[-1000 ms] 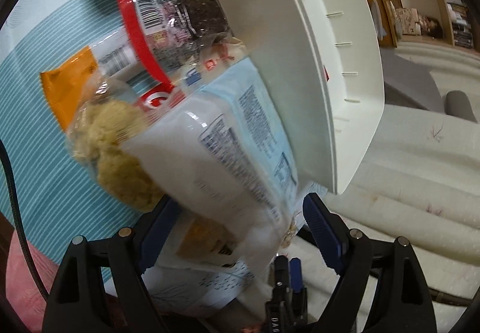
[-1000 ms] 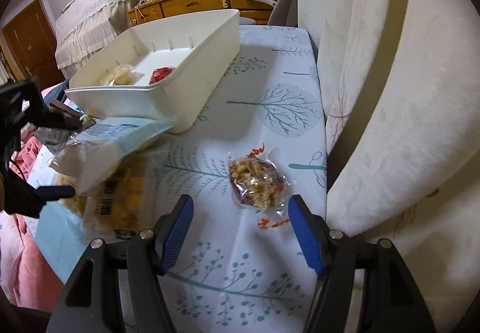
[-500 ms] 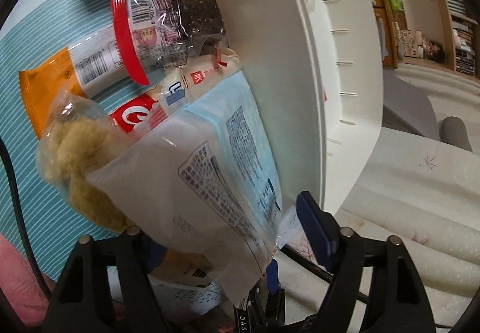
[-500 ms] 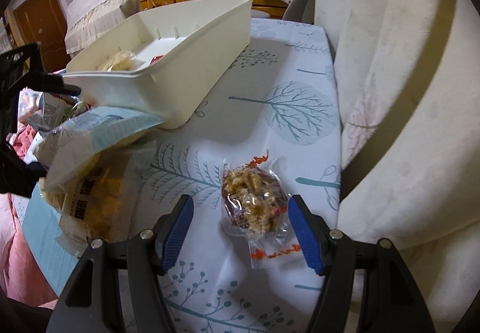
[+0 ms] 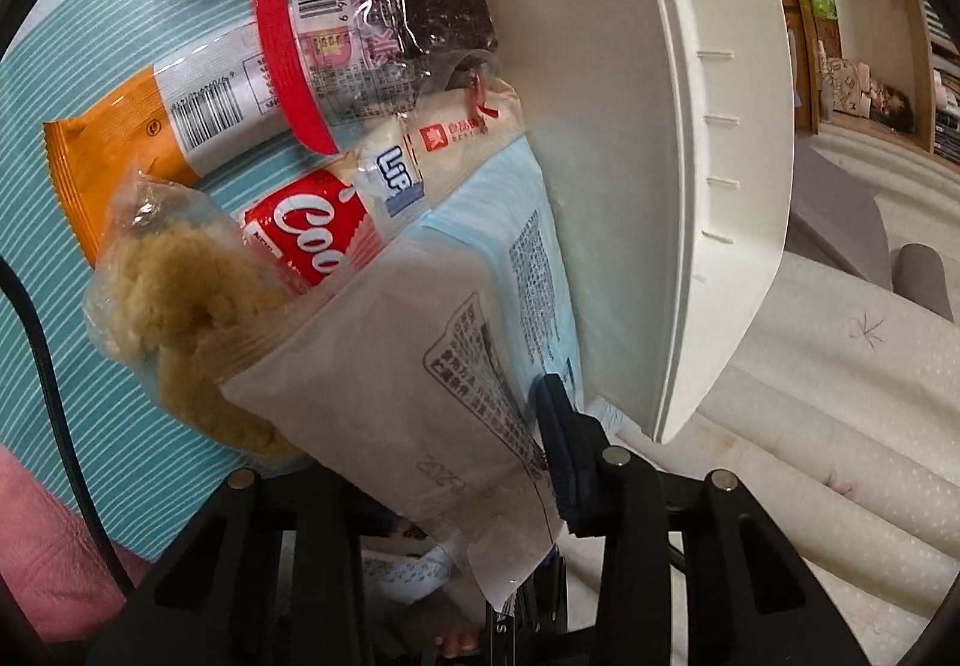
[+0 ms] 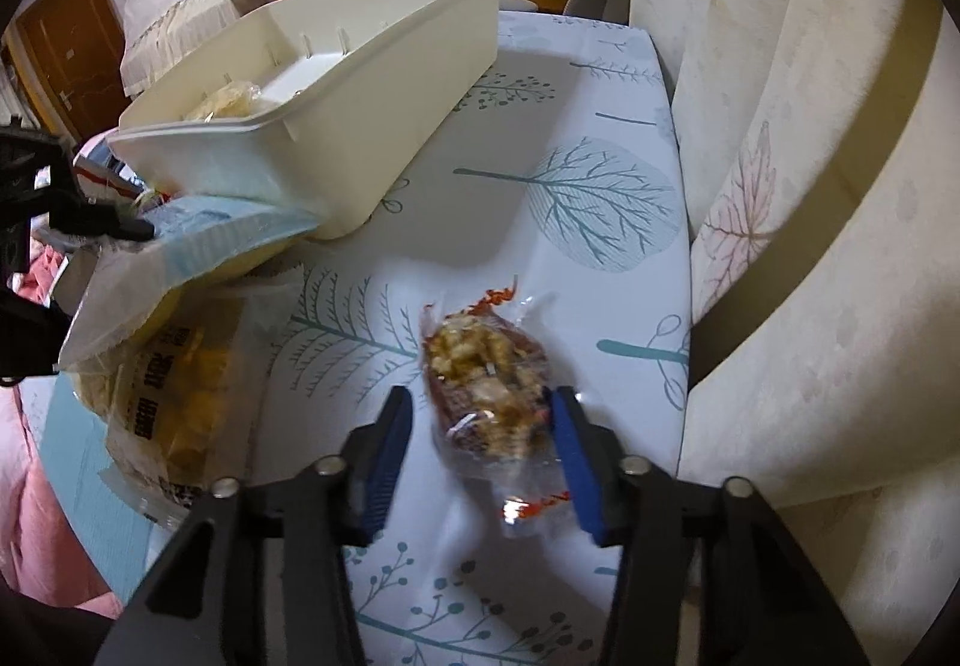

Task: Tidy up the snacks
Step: 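Grasp the white printed bag with left tool while right tool grasps the nut bag, then lower the white bag into the basket with left tool while right tool releases the nut bag there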

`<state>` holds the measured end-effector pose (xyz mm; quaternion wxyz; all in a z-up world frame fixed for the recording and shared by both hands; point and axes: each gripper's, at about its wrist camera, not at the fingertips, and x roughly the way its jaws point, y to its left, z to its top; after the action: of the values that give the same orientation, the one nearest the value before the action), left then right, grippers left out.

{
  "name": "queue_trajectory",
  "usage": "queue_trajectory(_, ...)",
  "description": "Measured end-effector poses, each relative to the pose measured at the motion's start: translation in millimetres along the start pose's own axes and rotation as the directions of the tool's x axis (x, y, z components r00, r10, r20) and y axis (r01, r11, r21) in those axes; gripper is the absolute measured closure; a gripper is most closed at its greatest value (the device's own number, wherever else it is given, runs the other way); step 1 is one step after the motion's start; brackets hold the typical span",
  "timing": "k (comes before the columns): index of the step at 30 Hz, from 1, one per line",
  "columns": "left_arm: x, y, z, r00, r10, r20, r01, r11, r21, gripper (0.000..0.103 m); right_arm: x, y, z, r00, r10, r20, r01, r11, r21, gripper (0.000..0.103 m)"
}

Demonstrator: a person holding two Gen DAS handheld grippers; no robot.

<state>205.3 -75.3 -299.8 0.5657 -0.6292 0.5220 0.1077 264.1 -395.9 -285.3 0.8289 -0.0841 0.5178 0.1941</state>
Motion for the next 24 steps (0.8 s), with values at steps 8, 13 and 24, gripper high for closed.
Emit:
queue_trajectory(8,-14,-17,-4,0.999,-0.017,-0.036,0.018,0.999,0.033,0.079,-6,11,4,0.999,0.033,-0.023,-0.032,0.999,0.026,0.061)
queue_trajectory(13,-29,-23,-5,0.998,-0.017,-0.059,0.020,0.998,0.058,0.081,-18,20,12,0.999,0.050,-0.001,-0.050,0.997,0.057,0.061)
queue_trajectory(24,-75,-44,-5,0.988,0.035,-0.151,-0.011,0.987,0.158,0.082,-66,37,45,0.991,0.001,0.135,-0.018,0.992,0.122,0.061)
